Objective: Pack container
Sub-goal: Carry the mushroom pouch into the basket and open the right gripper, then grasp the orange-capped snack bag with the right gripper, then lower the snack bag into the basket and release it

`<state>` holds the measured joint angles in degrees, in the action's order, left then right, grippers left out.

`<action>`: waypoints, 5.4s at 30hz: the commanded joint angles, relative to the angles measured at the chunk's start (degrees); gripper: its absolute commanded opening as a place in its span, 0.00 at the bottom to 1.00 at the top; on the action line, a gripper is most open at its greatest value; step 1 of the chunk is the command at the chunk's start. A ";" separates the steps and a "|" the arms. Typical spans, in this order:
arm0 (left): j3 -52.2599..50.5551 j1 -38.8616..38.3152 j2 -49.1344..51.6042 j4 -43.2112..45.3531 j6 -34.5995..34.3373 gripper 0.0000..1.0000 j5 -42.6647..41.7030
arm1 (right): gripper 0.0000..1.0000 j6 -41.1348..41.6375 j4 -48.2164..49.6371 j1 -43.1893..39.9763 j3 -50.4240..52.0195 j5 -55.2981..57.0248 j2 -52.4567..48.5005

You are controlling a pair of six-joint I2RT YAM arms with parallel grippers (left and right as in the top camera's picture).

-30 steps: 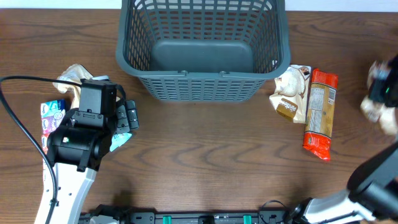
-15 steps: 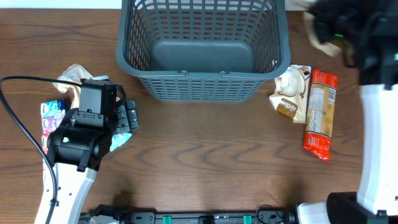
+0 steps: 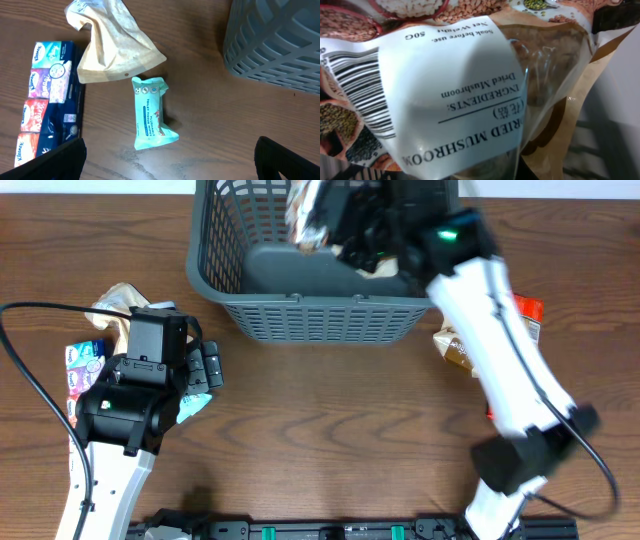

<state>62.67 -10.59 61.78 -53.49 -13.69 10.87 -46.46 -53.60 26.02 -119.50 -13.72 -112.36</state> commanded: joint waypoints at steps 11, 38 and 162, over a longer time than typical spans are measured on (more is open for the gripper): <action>0.13 0.22 -0.11 0.02 -0.31 0.97 0.02 | 0.13 0.00 -4.48 0.46 -0.13 -0.68 -11.32; 0.13 0.24 -0.11 -0.35 1.20 0.97 0.02 | 0.83 60.61 -9.86 -18.62 -12.55 40.70 11.54; 0.13 0.24 -0.11 0.04 1.20 0.97 0.02 | 0.01 -9.01 1.51 -5.16 -1.95 -5.18 -3.10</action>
<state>62.67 -10.59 61.78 -53.36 -13.23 10.85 -56.14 -52.88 20.49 -120.27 -15.84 -112.86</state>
